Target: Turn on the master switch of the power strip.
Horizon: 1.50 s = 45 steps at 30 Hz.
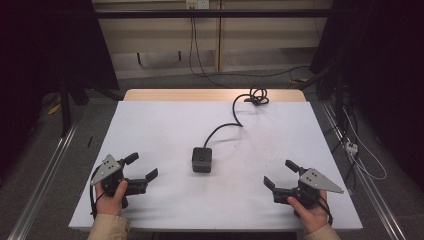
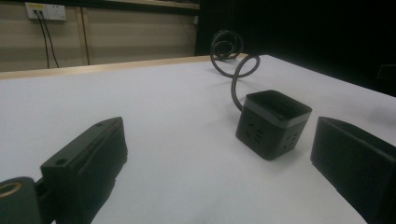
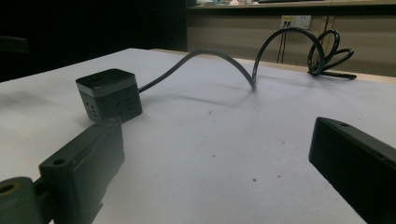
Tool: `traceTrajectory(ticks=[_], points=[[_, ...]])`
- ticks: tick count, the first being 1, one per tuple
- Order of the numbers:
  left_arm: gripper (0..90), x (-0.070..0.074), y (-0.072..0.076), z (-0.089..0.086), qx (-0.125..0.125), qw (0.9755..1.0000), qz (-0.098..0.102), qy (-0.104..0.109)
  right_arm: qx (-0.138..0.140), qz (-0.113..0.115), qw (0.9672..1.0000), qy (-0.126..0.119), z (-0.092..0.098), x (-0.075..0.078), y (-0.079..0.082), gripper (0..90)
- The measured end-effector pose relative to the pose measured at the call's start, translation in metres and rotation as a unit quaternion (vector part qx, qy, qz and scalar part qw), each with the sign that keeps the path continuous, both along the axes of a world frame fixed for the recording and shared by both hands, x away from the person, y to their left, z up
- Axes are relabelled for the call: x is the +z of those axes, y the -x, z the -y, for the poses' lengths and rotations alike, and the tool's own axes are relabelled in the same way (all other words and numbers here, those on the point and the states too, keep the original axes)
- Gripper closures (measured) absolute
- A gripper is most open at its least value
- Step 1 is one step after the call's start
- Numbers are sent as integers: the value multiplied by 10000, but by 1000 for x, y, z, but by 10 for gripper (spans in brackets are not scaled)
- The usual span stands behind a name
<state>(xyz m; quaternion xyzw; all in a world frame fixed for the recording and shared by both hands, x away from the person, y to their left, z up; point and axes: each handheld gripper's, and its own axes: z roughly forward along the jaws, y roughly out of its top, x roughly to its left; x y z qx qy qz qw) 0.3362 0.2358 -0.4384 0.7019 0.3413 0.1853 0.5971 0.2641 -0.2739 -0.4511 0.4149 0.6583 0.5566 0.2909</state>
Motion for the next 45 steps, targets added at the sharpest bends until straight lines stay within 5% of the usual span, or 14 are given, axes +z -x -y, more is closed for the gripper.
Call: traceTrajectory(ticks=[45], points=[[30,9,-22,42,-334,9994,38,-3,109,25,9999,-21,-1,2,0,33]])
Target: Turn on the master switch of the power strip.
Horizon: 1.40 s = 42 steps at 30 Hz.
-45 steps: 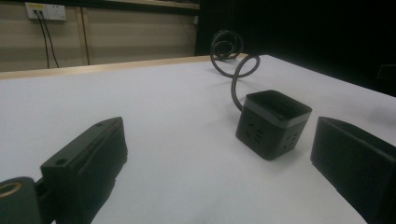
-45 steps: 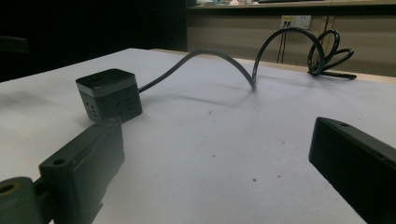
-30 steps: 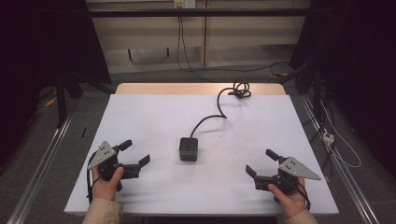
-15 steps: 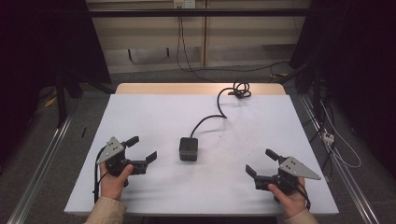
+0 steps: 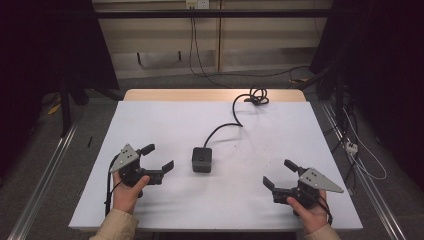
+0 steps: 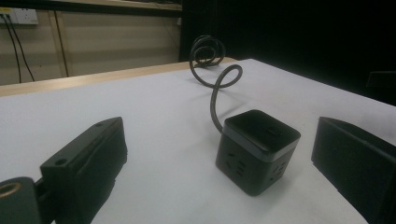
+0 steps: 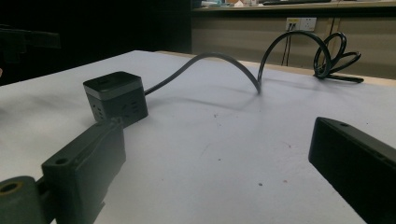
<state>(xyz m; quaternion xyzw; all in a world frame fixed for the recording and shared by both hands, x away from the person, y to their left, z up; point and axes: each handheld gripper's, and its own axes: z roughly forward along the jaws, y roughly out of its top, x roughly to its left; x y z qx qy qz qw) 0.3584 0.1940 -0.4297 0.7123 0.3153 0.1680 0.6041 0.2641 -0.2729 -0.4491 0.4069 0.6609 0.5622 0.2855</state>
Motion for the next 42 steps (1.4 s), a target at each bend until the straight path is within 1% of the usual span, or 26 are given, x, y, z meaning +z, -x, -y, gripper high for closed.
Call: traceTrajectory(ticks=[12,14,15,18,27,34,40,42], points=[[29,0,-6,10,-85,9999,-18,-60,24,3,10000,-10,0,0,0,34],[29,1,-8,14,-106,9999,-14,-19,29,4,10000,17,0,0,0,35],[29,1,-8,15,-118,9999,-6,-52,24,2,10000,0,-1,0,0,35],[30,1,-9,17,-133,9999,-17,-28,20,2,10000,-3,-1,0,0,36],[33,1,-14,25,-222,9997,-30,-56,18,-9,10000,-39,-1,0,-1,37],[33,0,-17,29,-241,9997,-40,-72,41,-7,10000,-3,0,0,-1,37],[33,0,-20,32,-256,9996,-63,-73,27,-26,10000,-40,0,0,-1,38],[35,0,-20,34,-261,9996,-69,-43,42,-15,10000,-16,0,0,-1,39]])
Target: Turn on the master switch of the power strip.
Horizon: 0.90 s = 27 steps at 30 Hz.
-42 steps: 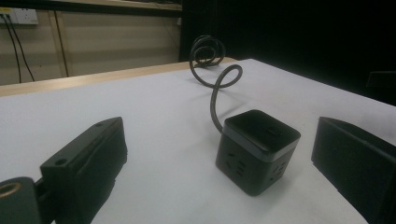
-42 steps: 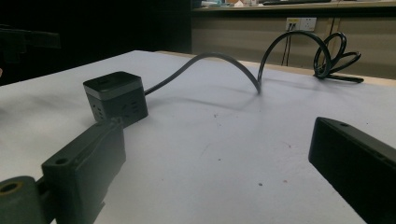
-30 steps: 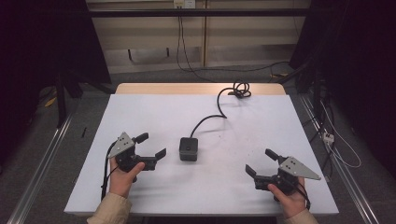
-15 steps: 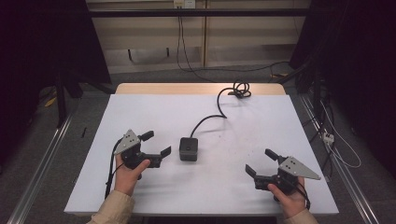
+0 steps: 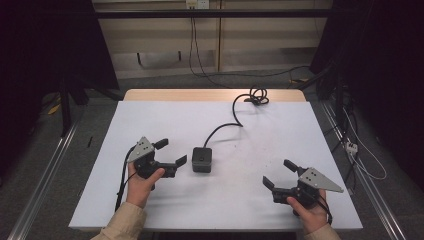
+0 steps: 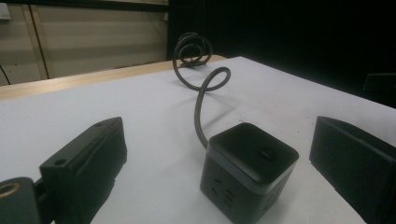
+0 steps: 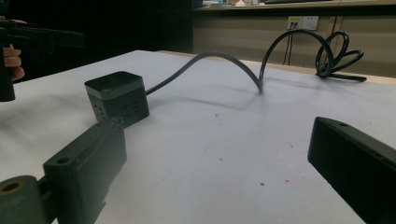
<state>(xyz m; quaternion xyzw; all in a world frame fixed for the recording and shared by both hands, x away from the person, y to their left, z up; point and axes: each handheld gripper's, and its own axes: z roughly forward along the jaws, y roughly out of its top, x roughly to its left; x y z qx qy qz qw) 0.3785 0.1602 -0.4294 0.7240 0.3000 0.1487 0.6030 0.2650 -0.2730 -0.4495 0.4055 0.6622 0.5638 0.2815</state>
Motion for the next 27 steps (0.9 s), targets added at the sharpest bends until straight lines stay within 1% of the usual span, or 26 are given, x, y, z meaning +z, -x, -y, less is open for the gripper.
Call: traceTrajectory(ticks=[10,13,15,27], points=[[40,0,-4,6,-42,10000,-13,0,-11,-9,10000,-42,0,0,0,40],[43,0,-5,8,-49,10000,-17,-22,4,-2,10000,-15,0,0,0,40],[44,0,-6,9,-59,10000,-11,-35,-11,-6,10000,-39,0,0,0,40],[64,-1,-10,16,-83,9999,-67,-36,10,-5,10000,-19,-1,0,0,41]])
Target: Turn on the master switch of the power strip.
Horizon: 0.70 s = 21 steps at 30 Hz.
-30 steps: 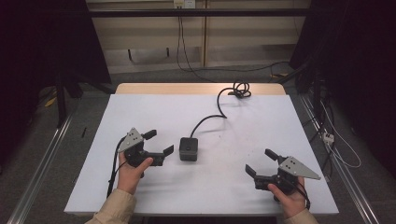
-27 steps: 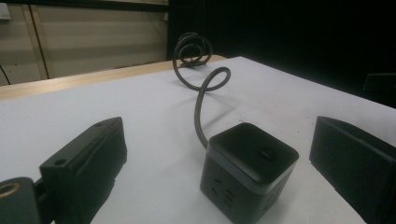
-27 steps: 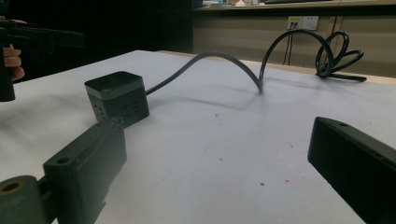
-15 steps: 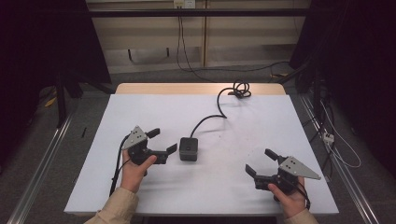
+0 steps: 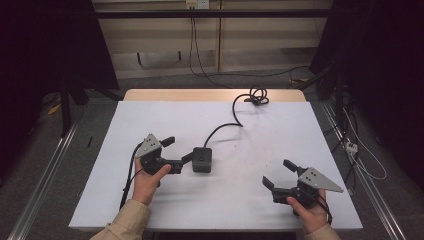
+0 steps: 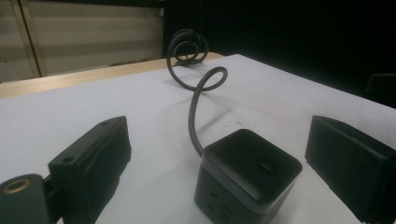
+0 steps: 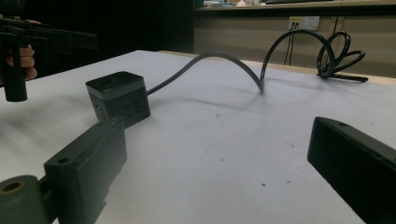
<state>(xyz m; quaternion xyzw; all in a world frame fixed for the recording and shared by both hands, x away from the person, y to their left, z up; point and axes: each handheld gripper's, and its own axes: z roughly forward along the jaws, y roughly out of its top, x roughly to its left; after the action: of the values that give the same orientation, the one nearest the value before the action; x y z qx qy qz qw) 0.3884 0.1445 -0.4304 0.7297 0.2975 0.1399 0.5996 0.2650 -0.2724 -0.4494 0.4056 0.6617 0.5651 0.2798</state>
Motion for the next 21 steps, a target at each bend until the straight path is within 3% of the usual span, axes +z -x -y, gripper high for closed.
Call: traceTrajectory(ticks=[14,21], points=[[199,1,-2,8,-205,9998,25,-1,-6,3,10000,-14,0,0,0,44],[326,4,-2,12,-311,9995,49,33,9,11,10000,-1,0,0,0,45]])
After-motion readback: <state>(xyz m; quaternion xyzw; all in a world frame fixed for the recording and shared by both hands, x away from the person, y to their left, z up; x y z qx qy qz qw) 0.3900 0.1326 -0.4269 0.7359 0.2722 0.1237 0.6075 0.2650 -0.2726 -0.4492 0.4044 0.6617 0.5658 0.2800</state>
